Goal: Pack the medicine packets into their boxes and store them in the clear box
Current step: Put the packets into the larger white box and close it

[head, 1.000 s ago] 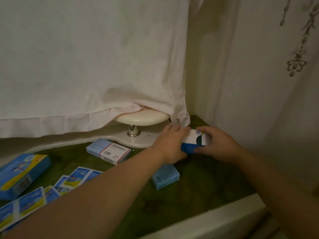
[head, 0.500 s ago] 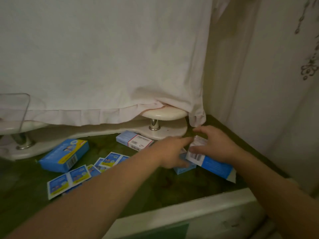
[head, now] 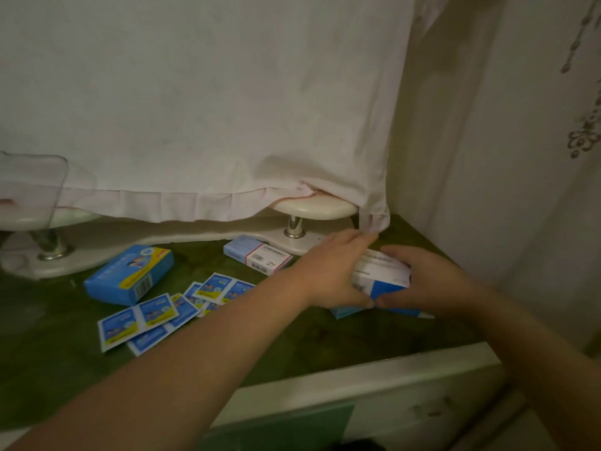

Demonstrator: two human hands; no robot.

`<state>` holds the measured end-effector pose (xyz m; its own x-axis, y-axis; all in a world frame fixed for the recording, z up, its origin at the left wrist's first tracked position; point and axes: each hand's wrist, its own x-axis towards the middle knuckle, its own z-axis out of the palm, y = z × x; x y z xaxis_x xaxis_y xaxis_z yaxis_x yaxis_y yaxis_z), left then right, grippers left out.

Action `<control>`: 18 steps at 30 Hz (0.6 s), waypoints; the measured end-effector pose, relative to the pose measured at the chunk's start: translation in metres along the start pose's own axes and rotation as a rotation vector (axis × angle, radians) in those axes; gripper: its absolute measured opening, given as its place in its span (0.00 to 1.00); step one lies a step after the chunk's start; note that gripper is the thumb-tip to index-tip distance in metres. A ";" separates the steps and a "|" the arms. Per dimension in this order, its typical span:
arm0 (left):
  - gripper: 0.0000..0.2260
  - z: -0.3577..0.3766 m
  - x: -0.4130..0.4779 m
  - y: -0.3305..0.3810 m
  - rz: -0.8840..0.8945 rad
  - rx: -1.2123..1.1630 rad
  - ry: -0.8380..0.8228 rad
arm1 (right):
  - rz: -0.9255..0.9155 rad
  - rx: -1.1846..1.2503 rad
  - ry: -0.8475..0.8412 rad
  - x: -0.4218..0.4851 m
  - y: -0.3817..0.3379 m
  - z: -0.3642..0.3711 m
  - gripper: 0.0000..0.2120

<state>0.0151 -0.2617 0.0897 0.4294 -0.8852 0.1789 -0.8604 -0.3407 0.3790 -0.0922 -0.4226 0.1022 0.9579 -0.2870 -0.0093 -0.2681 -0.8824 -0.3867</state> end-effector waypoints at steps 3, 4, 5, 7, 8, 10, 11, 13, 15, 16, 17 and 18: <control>0.49 -0.025 -0.017 0.000 -0.019 0.095 -0.031 | -0.157 -0.044 0.028 -0.006 -0.044 -0.001 0.40; 0.49 -0.032 -0.026 -0.002 -0.036 0.116 -0.026 | -0.195 -0.058 0.033 -0.007 -0.057 0.001 0.41; 0.49 -0.038 -0.037 -0.007 -0.056 0.132 -0.017 | -0.225 -0.066 0.040 -0.009 -0.067 0.004 0.42; 0.50 -0.048 -0.061 -0.023 -0.114 0.148 0.013 | -0.295 -0.108 0.088 -0.009 -0.083 0.011 0.45; 0.51 -0.052 -0.075 -0.031 -0.148 0.150 0.042 | -0.336 -0.146 0.137 -0.008 -0.090 0.013 0.45; 0.48 -0.059 -0.108 -0.058 -0.233 0.096 0.162 | -0.436 -0.151 0.288 -0.005 -0.103 0.017 0.41; 0.44 -0.060 -0.123 -0.072 -0.282 0.023 0.252 | -0.457 -0.079 0.374 -0.005 -0.106 0.017 0.37; 0.38 -0.063 -0.158 -0.105 -0.403 -0.176 0.472 | -0.427 0.149 0.484 -0.001 -0.115 0.023 0.29; 0.35 -0.060 -0.190 -0.132 -0.487 -0.398 0.648 | -0.330 0.304 0.456 0.005 -0.122 0.039 0.24; 0.34 -0.058 -0.204 -0.141 -0.514 -0.480 0.706 | -0.297 0.327 0.421 0.008 -0.125 0.050 0.22; 0.34 -0.055 -0.216 -0.147 -0.539 -0.546 0.754 | -0.273 0.329 0.376 0.011 -0.129 0.064 0.21; 0.33 -0.053 -0.228 -0.151 -0.555 -0.595 0.793 | -0.261 0.328 0.326 0.015 -0.136 0.078 0.20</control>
<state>0.0617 0.0079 0.0398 0.9454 -0.1369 0.2957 -0.3208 -0.2314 0.9185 -0.0333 -0.2777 0.0824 0.8928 -0.2207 0.3927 0.0709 -0.7921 -0.6063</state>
